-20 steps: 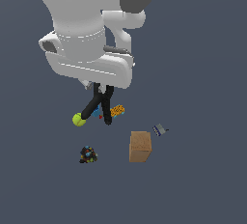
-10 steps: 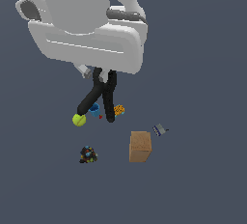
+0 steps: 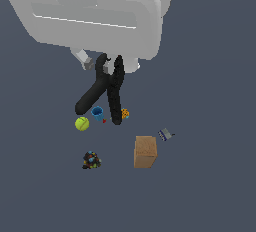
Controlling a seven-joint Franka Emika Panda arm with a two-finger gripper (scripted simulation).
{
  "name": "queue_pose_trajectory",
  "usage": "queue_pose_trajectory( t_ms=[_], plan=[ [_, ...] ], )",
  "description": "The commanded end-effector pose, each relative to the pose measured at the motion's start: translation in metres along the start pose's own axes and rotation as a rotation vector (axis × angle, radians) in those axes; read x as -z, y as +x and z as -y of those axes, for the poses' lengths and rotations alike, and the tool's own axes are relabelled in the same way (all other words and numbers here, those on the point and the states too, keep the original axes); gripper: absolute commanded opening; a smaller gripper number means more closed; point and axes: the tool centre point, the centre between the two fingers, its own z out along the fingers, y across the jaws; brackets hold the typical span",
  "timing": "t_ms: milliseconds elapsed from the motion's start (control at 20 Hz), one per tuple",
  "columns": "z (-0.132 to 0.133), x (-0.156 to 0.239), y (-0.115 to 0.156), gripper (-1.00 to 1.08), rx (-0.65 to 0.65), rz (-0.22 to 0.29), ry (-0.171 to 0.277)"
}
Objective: Pick up a designated object from a clutter of objects.
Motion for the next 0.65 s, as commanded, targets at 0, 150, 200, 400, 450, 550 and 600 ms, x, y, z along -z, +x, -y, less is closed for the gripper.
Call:
queue_pose_trajectory(
  t_ms=[0, 150, 200, 400, 450, 550, 600],
  plan=[
    [0.002, 0.009, 0.003, -1.0, 0.0, -0.002, 0.0],
    [0.005, 0.015, 0.005, -1.0, 0.001, -0.001, 0.001],
    [0.005, 0.016, 0.006, -1.0, 0.001, -0.001, 0.001],
    [0.006, 0.02, 0.008, -1.0, 0.001, -0.001, 0.001],
    [0.007, 0.021, 0.008, -1.0, 0.001, -0.001, 0.001],
    [0.007, 0.022, 0.008, -1.0, 0.001, -0.001, 0.001],
    [0.007, 0.022, 0.008, -1.0, 0.001, -0.001, 0.001]
  ],
)
